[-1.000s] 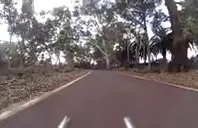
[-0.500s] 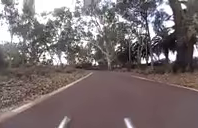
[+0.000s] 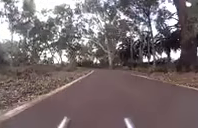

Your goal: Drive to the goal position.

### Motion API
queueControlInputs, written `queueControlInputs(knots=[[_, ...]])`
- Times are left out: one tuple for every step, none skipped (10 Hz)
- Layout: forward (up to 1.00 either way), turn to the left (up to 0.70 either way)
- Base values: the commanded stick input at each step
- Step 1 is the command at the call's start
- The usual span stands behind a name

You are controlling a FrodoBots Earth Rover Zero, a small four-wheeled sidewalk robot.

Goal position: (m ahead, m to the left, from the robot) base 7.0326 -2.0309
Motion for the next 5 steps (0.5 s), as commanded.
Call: queueControlInputs(knots=[[0.60, 0.00], [0.60, 0.00], [0.60, 0.00], [0.60, 0.00], [0.60, 0.00]])
